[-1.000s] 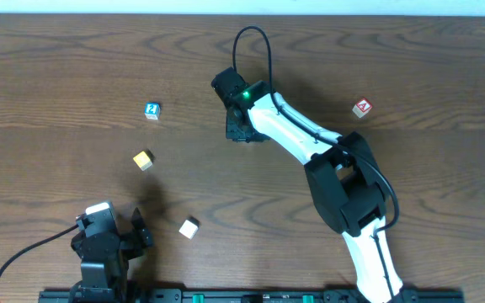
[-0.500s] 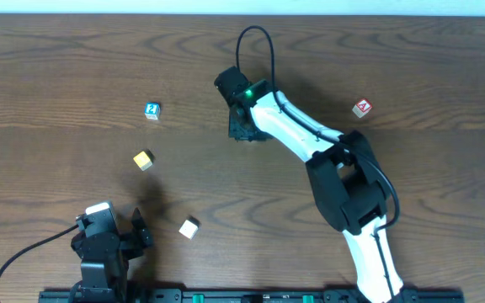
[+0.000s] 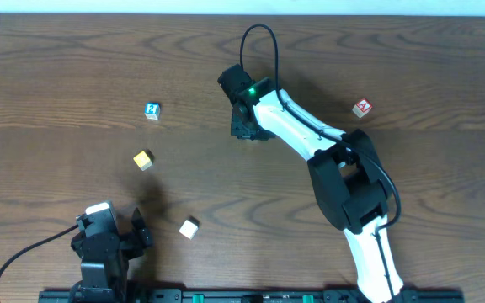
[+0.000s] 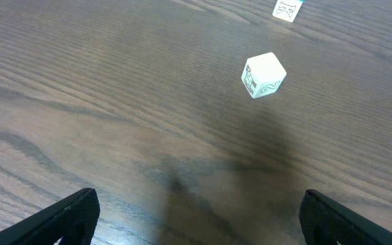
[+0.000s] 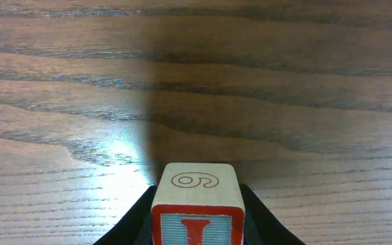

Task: Spell out Ai2
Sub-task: 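Carry the I block forward and set it down mid-table, then release the I block and move the right gripper to the red A block, then lower the right gripper and grasp the red A block, then carry the A block and place it left of the I block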

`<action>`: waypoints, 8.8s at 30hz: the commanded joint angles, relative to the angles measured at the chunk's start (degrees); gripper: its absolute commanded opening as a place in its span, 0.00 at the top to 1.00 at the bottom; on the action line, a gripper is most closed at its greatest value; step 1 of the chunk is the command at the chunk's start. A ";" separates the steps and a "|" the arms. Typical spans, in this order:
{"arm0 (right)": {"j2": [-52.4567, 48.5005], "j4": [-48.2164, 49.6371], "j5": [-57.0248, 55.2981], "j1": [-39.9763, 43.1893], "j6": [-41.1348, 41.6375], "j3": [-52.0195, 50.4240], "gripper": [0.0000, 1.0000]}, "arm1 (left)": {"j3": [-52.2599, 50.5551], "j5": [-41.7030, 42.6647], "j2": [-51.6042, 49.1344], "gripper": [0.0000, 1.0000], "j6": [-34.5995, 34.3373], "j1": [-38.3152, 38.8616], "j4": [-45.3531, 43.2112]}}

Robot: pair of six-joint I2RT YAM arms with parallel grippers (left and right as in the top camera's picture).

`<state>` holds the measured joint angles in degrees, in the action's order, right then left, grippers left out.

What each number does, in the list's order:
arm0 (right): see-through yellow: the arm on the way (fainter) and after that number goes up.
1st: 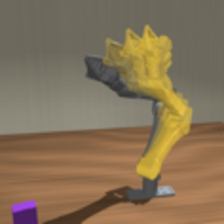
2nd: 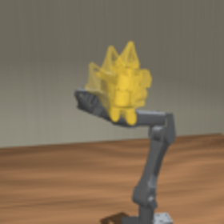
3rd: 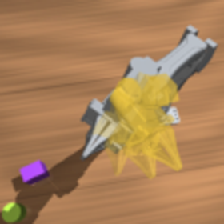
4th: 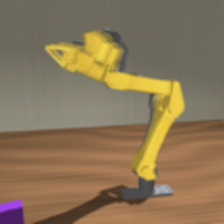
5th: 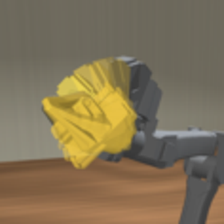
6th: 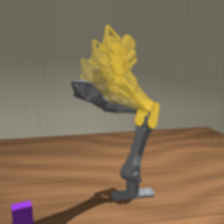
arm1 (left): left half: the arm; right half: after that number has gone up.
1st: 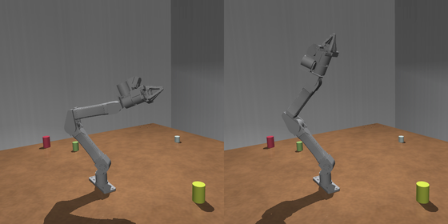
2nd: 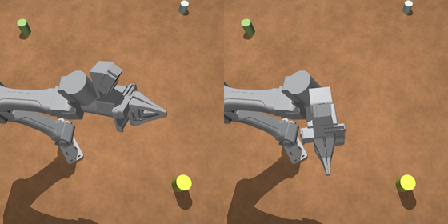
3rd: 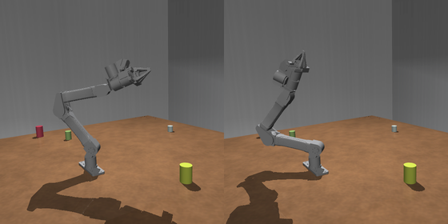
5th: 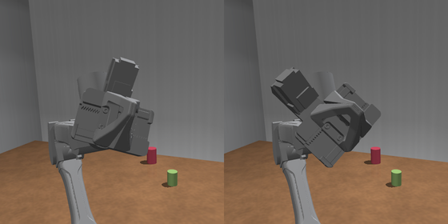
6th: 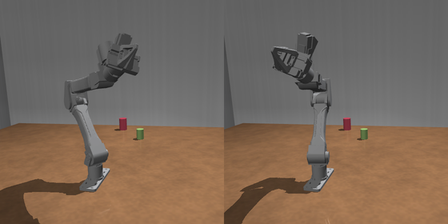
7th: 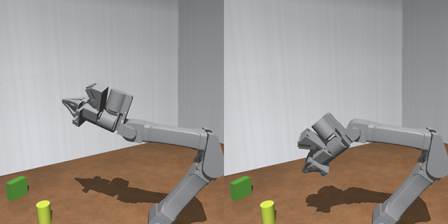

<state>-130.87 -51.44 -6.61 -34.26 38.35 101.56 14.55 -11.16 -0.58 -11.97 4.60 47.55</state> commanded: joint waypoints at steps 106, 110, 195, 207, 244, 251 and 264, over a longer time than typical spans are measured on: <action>-6.14 -19.54 -1.46 33.46 6.62 20.87 0.12 | -0.31 -1.03 0.33 0.05 0.39 -0.17 1.95; -7.82 -20.00 -0.74 33.90 6.86 20.87 0.14 | -0.31 -1.03 0.33 0.05 0.39 -0.17 1.95; -0.59 -17.00 9.01 6.60 -12.72 23.89 0.69 | -0.31 -1.03 0.33 0.05 0.39 -0.17 1.95; -1.36 -18.12 2.89 -3.37 -6.49 25.51 0.69 | -0.33 -1.03 0.33 0.05 0.39 -0.17 1.95; -11.89 -19.15 5.99 -3.65 -2.03 25.38 0.67 | -0.31 -1.03 0.33 0.05 0.39 -0.17 1.95; -12.24 -18.45 5.95 -3.54 -2.19 25.38 0.66 | -0.31 -1.03 0.33 0.05 0.39 -0.17 1.95; -12.70 -16.74 5.09 -3.41 -2.60 25.29 0.53 | -0.31 -1.03 0.33 0.05 0.39 -0.17 1.95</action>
<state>-142.12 -68.73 -0.91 -38.00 35.68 126.06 14.55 -11.16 -0.58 -11.97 4.60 47.55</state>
